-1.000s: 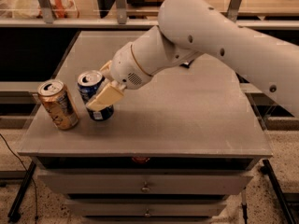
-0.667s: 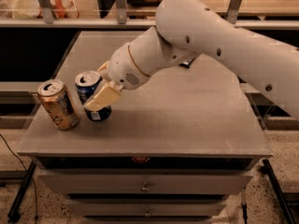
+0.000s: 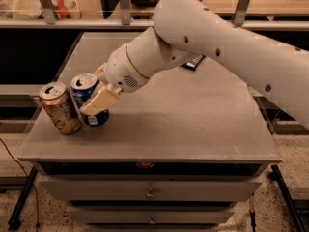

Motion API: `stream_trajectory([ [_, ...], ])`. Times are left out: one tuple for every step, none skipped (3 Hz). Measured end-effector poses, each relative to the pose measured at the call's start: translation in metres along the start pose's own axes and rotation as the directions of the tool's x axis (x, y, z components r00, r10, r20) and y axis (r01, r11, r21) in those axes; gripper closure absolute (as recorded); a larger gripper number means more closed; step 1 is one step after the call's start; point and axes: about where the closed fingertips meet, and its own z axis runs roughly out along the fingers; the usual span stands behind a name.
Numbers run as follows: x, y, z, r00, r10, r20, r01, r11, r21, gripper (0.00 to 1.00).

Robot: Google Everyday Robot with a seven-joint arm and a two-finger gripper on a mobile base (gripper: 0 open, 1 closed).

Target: Move pepsi can near orange can

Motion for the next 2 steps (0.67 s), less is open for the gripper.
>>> stream_trajectory([
  [-0.0022, 0.0005, 0.0055, 1.000, -0.001, 0.009, 0.001, 0.9998, -0.017, 0.59],
  [-0.0026, 0.0019, 0.0092, 1.000, -0.001, 0.018, 0.001, 0.9996, -0.029, 0.36],
])
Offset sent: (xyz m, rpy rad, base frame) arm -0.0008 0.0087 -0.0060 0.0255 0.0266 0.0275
